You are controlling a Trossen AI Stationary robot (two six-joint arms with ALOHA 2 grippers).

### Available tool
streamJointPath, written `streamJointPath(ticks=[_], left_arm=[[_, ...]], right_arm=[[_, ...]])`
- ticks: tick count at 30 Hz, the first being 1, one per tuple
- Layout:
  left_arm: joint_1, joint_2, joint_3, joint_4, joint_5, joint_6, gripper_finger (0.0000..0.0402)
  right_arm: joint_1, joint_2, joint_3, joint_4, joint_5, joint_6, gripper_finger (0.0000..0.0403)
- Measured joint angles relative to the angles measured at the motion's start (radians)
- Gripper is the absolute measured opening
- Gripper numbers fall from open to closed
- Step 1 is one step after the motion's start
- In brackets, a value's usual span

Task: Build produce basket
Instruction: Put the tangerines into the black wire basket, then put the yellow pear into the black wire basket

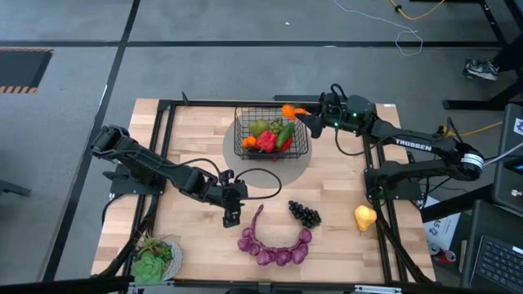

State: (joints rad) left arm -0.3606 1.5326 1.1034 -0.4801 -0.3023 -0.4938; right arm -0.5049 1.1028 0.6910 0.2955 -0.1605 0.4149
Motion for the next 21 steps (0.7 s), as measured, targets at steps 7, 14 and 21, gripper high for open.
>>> streamJointPath(ticks=[7, 14, 21], left_arm=[[0.0, 0.0, 0.0, -0.001, 0.0, 0.0, 0.011], [0.0, 0.0, 0.0, -0.001, 0.0, 0.0, 0.011], [0.0, 0.0, 0.0, -0.002, 0.0, 0.0, 0.011]], right_arm=[[0.0, -0.001, 0.0, 0.0, -0.091, 0.077, 0.0308], [0.0, -0.04, 0.0, -0.012, -0.267, 0.135, 0.0309], [0.071, -0.055, 0.0, -0.145, -0.709, 0.128, 0.0309]])
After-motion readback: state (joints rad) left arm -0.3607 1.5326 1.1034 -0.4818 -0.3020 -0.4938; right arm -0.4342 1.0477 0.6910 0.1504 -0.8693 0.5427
